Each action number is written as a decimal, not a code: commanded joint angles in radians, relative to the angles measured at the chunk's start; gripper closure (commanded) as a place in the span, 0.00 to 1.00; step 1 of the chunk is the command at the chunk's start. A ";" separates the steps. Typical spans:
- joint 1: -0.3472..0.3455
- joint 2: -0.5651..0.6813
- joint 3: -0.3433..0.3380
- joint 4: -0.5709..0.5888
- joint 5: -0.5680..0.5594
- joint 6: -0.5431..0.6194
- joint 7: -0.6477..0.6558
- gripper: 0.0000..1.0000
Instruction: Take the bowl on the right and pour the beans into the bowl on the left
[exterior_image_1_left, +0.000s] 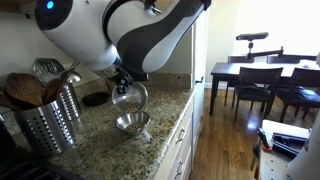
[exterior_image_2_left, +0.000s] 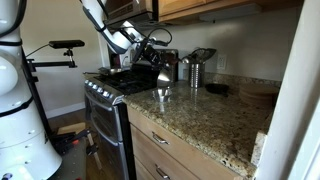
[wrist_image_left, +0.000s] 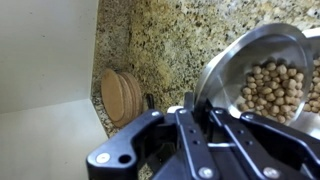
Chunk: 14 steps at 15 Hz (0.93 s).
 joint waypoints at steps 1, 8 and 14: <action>0.015 0.020 -0.007 0.015 -0.078 -0.054 0.071 0.92; 0.018 0.054 -0.004 0.031 -0.112 -0.104 0.111 0.92; 0.019 0.063 -0.002 0.027 -0.157 -0.126 0.154 0.92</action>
